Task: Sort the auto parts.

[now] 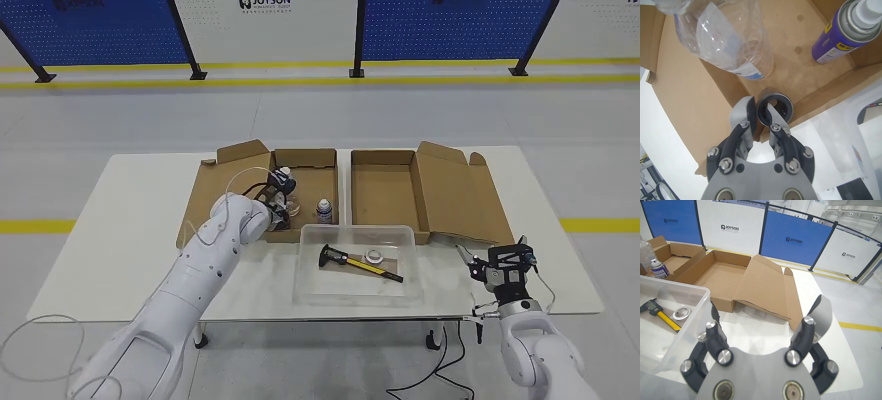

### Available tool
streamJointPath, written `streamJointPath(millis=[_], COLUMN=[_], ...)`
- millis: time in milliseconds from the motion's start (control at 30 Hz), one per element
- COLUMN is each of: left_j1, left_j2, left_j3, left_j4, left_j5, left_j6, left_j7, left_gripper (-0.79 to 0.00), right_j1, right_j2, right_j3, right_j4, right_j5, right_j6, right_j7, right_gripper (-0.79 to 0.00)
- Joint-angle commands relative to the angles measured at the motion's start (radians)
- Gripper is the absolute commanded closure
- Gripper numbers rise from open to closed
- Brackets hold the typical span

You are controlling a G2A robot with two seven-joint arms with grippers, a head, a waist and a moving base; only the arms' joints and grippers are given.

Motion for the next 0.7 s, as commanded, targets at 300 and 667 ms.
streamJointPath(millis=[300, 667], left_j1=[0.033, 0.274], left_j2=[0.008, 0.059], left_j3=[-0.015, -0.142], left_j4=[-0.091, -0.555], left_j5=[0.066, 0.157], left_j6=[0.024, 0.103], left_j7=[0.008, 0.056], left_gripper=[-0.348, -0.785], right_j1=[0.0, 0.0], right_j2=[0.0, 0.0], right_j3=[0.0, 0.0], right_j4=[0.0, 0.0], right_j5=[0.0, 0.0], right_j6=[0.0, 0.0], right_j7=[0.0, 0.0], right_gripper=[-0.785, -0.785])
